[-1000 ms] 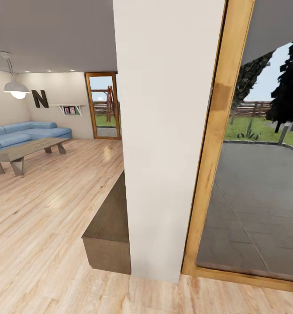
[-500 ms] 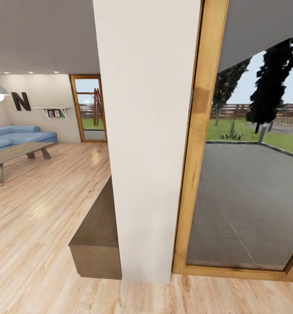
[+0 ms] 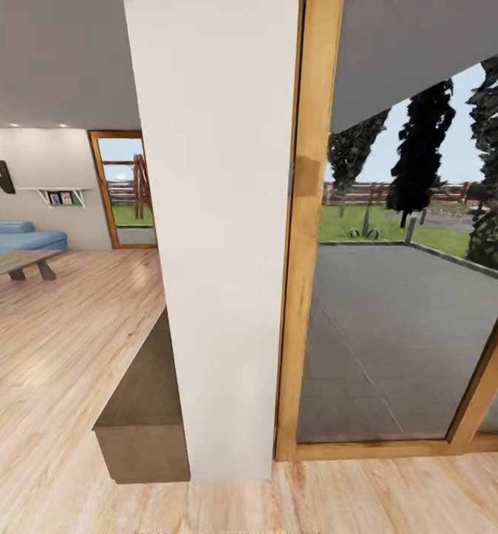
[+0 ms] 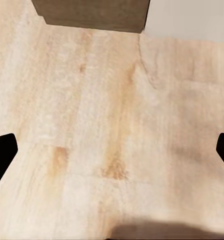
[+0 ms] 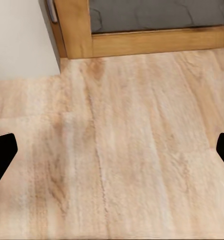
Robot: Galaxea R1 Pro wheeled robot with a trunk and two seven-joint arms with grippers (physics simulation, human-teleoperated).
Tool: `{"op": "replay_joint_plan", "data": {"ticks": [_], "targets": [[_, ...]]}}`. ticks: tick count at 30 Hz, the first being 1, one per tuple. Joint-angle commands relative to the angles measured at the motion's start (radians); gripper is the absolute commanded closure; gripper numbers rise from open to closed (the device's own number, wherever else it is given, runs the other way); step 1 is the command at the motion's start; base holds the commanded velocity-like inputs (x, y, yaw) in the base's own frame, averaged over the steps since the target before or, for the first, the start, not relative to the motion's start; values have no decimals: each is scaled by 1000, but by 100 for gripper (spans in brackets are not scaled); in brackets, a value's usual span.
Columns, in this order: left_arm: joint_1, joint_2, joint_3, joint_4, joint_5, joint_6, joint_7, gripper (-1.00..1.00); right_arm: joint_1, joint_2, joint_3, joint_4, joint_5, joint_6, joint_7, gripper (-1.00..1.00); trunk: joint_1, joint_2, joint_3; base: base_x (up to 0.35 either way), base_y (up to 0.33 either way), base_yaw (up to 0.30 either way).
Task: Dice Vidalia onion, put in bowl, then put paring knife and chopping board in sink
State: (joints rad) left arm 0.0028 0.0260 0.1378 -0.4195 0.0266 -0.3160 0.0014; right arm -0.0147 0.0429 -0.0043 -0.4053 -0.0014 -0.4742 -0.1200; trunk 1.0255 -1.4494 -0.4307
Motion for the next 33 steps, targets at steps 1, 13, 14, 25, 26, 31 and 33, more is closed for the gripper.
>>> {"op": "replay_joint_plan", "data": {"ticks": [1,13,14,25,26,31,33], "targets": [[0,0,0,-1,3,-1,0,-100,-1,0,0,1,0,-5,-3,-100,0,-1,0,-286,0,-203],[0,0,-1,0,3,-1,0,-100,-1,0,0,1,0,-10,-3,-100,0,-1,15,-324,0,-203],[0,0,-1,0,3,-1,0,-100,-1,0,0,0,0,-10,-3,-100,0,-1,16,-333,0,-206],[0,0,-1,1,0,-1,0,-100,-1,0,0,0,2,-11,-3,-100,0,-1,26,-179,0,-237],[0,0,-1,1,0,-1,0,-100,-1,0,0,0,2,-11,-3,-100,0,-1,27,-18,0,-257],[0,0,-3,1,0,-1,0,-100,-1,0,0,0,3,-11,-3,-100,0,-1,30,-6,0,-259],[0,0,-3,1,0,-1,0,-100,-1,0,0,0,3,-11,-3,-100,0,-1,31,-2,0,-260]]}}
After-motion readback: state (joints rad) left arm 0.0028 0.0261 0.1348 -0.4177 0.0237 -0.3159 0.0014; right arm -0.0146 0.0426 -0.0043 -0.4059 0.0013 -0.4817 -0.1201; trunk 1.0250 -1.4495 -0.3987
